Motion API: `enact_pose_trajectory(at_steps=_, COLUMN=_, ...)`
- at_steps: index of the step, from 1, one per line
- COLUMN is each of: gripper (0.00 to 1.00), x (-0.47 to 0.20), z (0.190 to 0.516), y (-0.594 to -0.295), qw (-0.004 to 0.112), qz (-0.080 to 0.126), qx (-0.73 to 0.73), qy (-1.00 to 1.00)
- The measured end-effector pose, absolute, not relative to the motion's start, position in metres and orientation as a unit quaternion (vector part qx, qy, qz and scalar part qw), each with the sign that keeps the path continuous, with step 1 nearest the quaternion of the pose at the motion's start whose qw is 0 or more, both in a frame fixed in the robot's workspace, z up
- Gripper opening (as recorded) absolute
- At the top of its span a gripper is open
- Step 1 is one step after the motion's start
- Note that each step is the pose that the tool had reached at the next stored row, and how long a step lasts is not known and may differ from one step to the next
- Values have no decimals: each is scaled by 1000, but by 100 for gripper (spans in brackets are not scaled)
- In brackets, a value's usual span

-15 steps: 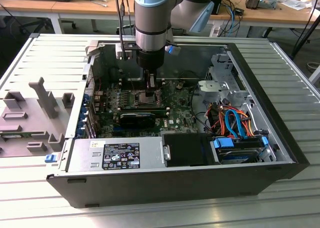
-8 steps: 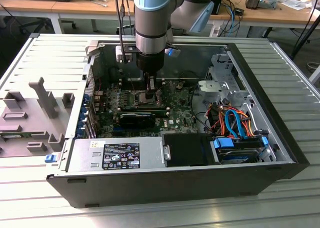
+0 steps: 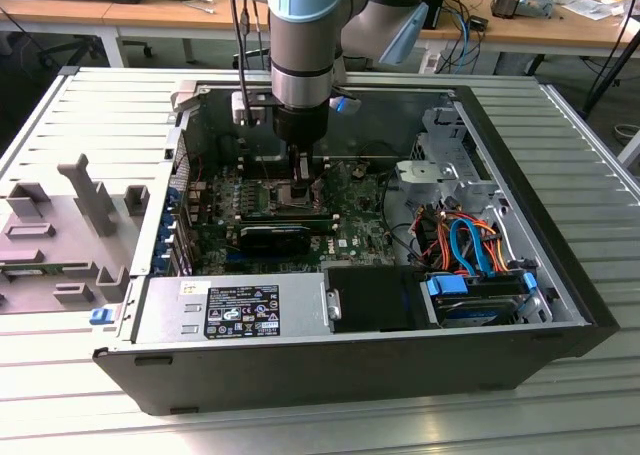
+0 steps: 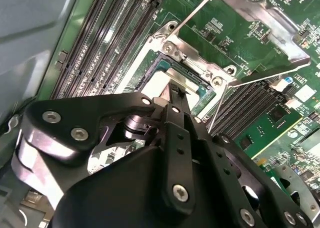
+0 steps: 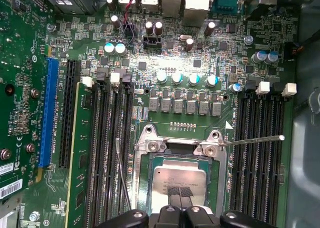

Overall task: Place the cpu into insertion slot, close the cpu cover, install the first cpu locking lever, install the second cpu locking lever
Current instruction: 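Place the cpu into insertion slot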

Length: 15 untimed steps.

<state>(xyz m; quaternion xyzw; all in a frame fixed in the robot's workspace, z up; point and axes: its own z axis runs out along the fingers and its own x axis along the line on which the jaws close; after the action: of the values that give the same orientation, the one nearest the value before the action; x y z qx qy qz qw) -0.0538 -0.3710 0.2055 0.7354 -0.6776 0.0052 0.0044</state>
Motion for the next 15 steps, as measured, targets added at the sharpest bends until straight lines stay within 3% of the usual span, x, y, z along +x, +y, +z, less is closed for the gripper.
enact_pose_trajectory(at_steps=15, gripper=11, x=-44, z=227, y=-371, qw=8, qz=1, qx=735, qy=-678)
